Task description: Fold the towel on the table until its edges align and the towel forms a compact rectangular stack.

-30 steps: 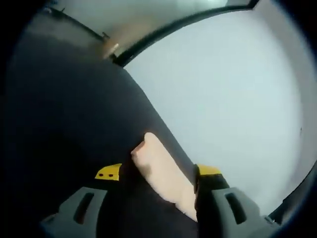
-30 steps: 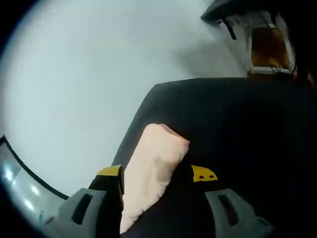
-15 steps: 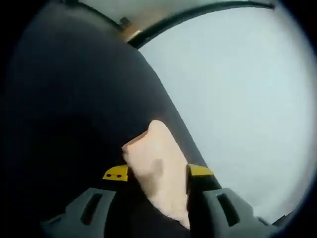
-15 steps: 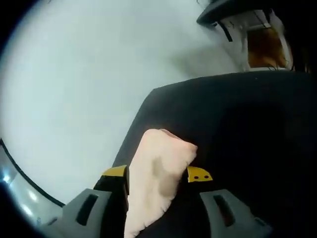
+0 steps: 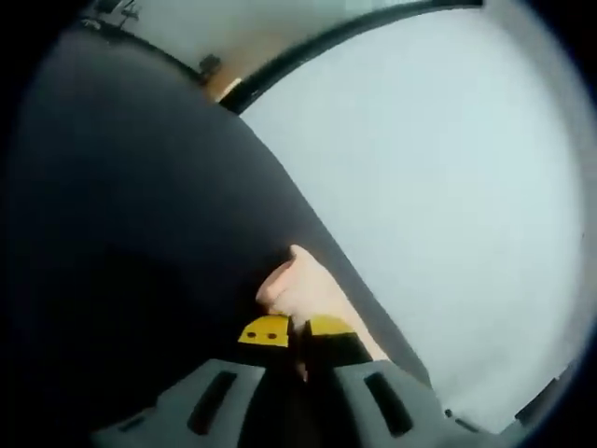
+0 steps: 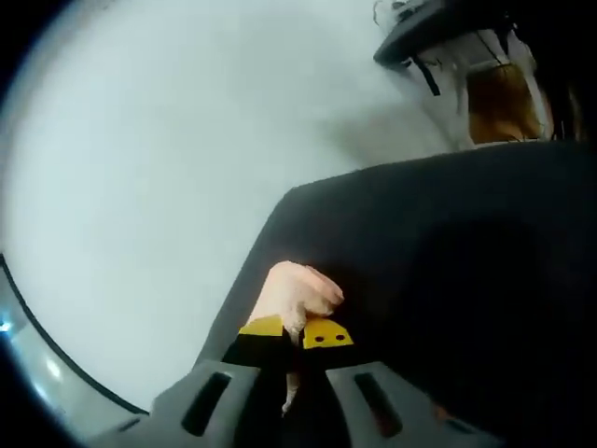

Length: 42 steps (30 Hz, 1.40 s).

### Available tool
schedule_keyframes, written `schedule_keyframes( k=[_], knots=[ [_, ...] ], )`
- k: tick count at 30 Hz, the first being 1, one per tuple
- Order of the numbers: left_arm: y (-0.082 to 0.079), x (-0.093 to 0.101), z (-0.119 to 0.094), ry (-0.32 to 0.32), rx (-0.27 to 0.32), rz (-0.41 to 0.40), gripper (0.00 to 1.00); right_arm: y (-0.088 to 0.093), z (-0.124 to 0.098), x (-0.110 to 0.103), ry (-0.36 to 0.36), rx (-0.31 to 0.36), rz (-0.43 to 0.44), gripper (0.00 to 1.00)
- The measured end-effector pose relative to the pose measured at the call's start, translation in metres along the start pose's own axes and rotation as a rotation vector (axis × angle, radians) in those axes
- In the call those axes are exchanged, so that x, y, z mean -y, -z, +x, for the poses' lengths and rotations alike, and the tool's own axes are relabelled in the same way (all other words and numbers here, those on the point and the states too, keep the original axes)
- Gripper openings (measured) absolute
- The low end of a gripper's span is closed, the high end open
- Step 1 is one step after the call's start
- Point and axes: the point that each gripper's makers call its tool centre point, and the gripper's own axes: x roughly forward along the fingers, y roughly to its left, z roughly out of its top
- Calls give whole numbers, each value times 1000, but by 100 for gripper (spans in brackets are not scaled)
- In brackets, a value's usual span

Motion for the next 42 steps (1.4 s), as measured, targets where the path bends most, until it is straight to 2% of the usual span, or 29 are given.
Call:
schedule_keyframes(
  k=[3,7,10,13,14,15,16,17,18,20,23,24,25,27,31,32,33,35,36,37,38,39,40,42],
  knots=[
    [7,2,-3,-9,-15,30,9,-1,-1,-20,-41,32,-28,1],
    [4,5,-4,25,12,-23,9,15,-8,-72,-165,62,-239,1],
    [5,10,-8,57,35,2,9,50,-13,-111,-263,43,-413,1],
    [9,17,-11,104,48,78,9,95,-12,-134,-298,-8,-590,1],
    [11,18,-12,106,50,90,9,108,-12,-139,-309,-34,-636,1],
    [11,19,-12,107,52,97,9,131,-13,-145,-327,-79,-684,1],
    [11,19,-12,110,51,104,9,139,-11,-149,-334,-86,-698,1],
    [12,20,-11,112,48,110,9,150,-11,-153,-351,-95,-754,1],
    [12,20,-11,114,46,114,9,165,-10,-154,-356,-118,-867,1],
    [12,20,-11,122,44,109,9,181,-13,-154,-365,-126,-952,1],
    [11,21,-11,136,47,109,9,213,-23,-148,-399,-202,-1080,1],
    [12,22,-13,143,47,110,9,222,-27,-144,-407,-228,-1155,1],
    [12,23,-13,147,48,109,9,230,-29,-142,-418,-236,-1232,1],
    [12,24,-13,152,50,106,9,240,-36,-145,-448,-207,-1339,2],
    [11,25,-13,157,54,80,9,245,-48,-154,-496,-168,-1372,2],
    [10,25,-13,159,55,77,9,244,-52,-154,-497,-154,-1404,2],
    [10,25,-14,162,54,76,9,246,-52,-152,-496,-155,-1455,2],
    [11,25,-14,164,53,80,9,253,-54,-148,-487,-173,-1461,3],
    [11,25,-14,163,52,85,9,256,-54,-149,-505,-169,-1477,8],
    [12,25,-14,162,51,92,9,262,-58,-147,-537,-213,-1476,15],
    [12,25,-13,161,50,100,9,271,-67,-141,-546,-299,-1451,25],
    [13,25,-13,160,49,104,9,275,-76,-141,-565,-346,-1404,36],
    [13,25,-13,159,49,108,9,276,-88,-151,-633,-348,-1378,39],
    [13,25,-13,158,48,114,9,265,-98,-158,-655,-335,-1326,37]
  ],
)
